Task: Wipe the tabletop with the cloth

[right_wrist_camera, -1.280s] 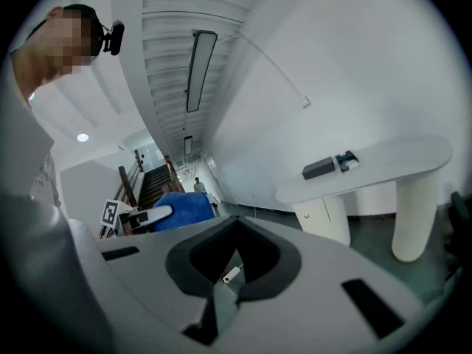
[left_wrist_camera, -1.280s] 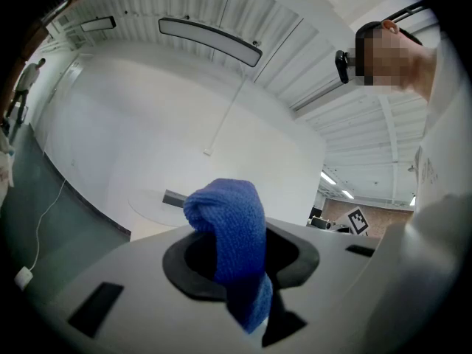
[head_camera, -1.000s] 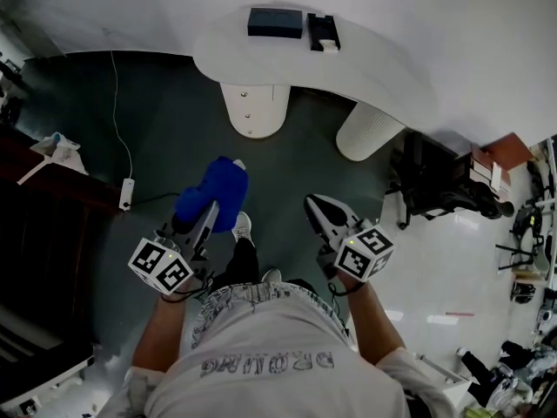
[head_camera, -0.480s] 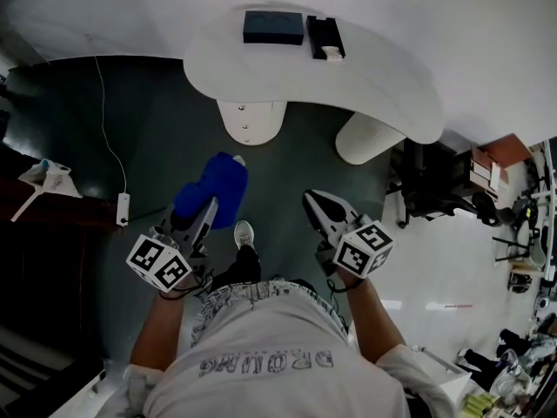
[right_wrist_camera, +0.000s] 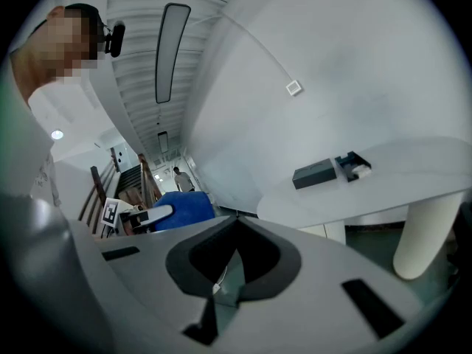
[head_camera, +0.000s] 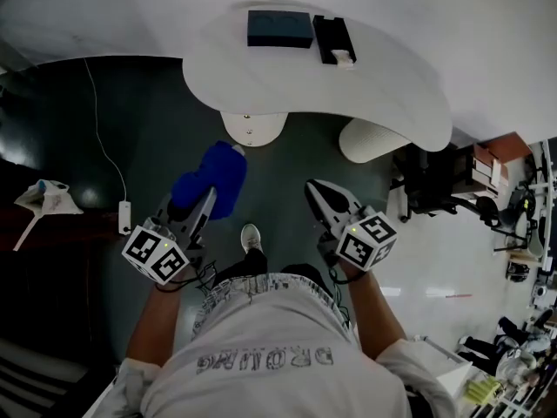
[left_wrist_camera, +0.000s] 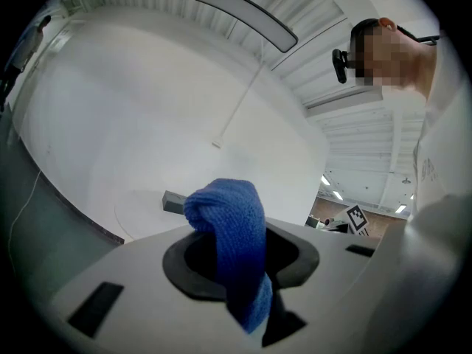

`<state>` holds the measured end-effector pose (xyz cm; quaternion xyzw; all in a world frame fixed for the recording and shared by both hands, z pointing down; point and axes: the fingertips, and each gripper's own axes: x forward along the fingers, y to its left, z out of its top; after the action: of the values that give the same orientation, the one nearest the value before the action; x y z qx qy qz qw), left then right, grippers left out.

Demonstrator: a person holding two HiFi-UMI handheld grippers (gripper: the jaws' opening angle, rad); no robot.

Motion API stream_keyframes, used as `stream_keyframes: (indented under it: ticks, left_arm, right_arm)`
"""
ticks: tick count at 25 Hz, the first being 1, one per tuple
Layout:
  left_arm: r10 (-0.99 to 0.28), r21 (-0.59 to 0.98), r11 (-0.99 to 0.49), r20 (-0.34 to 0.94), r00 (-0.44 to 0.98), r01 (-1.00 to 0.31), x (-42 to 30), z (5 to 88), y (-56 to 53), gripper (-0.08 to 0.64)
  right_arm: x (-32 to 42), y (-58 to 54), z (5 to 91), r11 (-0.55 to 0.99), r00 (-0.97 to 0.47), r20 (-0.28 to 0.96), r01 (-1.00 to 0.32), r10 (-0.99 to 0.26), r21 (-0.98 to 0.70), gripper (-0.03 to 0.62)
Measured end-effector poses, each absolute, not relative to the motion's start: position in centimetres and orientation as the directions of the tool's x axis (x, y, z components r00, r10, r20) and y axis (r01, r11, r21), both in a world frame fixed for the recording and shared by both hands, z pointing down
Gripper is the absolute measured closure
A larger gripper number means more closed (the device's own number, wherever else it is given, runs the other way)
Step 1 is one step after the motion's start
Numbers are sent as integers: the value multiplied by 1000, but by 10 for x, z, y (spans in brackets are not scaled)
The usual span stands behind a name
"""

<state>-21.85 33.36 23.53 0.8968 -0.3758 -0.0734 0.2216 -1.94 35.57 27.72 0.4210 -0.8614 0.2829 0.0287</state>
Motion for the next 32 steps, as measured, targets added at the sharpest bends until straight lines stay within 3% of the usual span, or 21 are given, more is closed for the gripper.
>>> stream_keyframes:
  ticks: [17, 32]
  left_arm:
    - [-696, 461, -626, 32, 717, -629, -227, 238, 232, 436]
    - [-719, 473, -587, 69, 692, -657, -179, 256, 121, 435]
  right_arm:
    - [-20, 259, 281, 449, -615, 291, -758, -733, -474, 583]
    - [17, 138, 303, 480, -666, 305, -720, -681, -502, 583]
